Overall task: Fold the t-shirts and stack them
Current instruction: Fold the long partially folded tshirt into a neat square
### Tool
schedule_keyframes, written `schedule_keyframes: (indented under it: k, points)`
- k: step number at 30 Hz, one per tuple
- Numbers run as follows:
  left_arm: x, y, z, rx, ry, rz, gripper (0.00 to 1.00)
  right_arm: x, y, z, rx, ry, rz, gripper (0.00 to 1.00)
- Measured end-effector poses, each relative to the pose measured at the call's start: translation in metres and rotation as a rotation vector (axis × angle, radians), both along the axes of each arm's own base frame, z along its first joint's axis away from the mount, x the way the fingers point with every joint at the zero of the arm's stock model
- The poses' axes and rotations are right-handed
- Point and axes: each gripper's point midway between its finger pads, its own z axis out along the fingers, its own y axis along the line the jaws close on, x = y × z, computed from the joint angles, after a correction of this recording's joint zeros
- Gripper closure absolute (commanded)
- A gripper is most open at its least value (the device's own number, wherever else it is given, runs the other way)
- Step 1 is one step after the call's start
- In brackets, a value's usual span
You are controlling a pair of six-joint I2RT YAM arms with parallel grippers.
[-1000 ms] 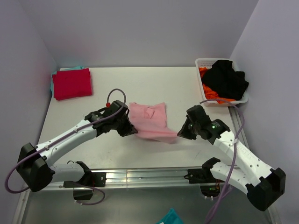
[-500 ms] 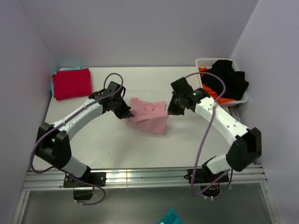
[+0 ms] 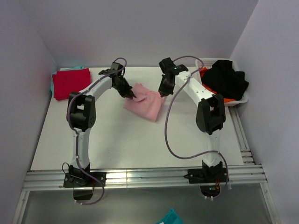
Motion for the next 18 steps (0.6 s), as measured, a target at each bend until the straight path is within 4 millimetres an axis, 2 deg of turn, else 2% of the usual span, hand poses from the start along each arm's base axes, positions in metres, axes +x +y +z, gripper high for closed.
schedule_keyframes:
  k: [5, 8, 11, 13, 14, 18]
  points:
    - [0.056, 0.001, -0.011, -0.079, -0.015, -0.004, 1.0, 0.045, -0.005, -0.013, -0.013, 0.018, -0.034, 1.0]
    - [0.071, 0.012, -0.01, -0.123, -0.017, 0.01, 1.0, 0.068, -0.008, -0.008, 0.002, 0.002, -0.056, 1.0]
    - [0.071, 0.024, -0.005, -0.161, -0.004, 0.022, 1.0, 0.072, -0.01, 0.005, 0.028, -0.01, -0.061, 1.0]
    - [0.064, 0.03, -0.004, -0.176, 0.015, 0.027, 1.0, 0.068, -0.008, 0.015, 0.056, -0.016, -0.054, 1.0]
    - [0.057, 0.032, -0.009, -0.178, 0.039, 0.028, 1.0, 0.064, -0.007, 0.02, 0.07, -0.016, -0.048, 1.0]
    - [0.03, 0.036, 0.008, -0.176, 0.042, 0.016, 1.0, 0.03, -0.003, 0.036, 0.103, 0.005, -0.013, 1.0]
